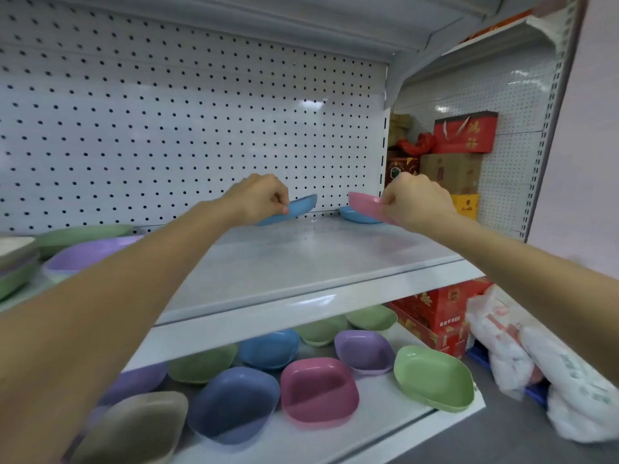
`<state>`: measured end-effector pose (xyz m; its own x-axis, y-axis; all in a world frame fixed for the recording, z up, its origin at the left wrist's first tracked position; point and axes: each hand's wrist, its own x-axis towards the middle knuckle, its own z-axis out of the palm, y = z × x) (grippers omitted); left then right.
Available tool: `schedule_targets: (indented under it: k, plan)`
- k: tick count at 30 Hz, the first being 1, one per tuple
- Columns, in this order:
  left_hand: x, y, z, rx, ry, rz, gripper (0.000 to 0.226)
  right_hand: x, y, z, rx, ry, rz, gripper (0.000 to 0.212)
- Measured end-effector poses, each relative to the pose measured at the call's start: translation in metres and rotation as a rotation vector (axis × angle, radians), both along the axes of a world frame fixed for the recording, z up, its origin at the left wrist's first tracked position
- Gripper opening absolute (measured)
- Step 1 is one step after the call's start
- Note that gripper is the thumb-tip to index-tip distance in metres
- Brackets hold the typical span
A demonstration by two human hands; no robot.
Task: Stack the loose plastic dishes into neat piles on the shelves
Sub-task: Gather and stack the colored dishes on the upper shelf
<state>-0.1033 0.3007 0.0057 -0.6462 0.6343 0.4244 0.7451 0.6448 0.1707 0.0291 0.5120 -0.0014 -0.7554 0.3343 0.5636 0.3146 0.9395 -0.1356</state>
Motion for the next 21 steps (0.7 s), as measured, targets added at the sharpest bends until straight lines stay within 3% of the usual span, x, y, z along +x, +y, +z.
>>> schedule_targets:
  k: [6,10,16,21]
  plan:
    - [0.030,-0.065,0.037,0.030,0.038,0.079,0.024,0.004,-0.060,0.009,0.025,0.084,0.164,0.019]
    - [0.049,-0.140,0.053,0.091,0.106,0.165,0.020,0.000,-0.117,0.011,-0.005,0.128,0.326,0.016]
    - [0.074,-0.251,0.061,0.181,0.310,0.340,0.002,-0.013,-0.222,0.012,-0.073,0.102,0.613,0.014]
    - [0.085,-0.320,0.066,0.122,0.379,0.480,0.014,-0.024,-0.300,0.006,-0.049,0.014,0.816,0.015]
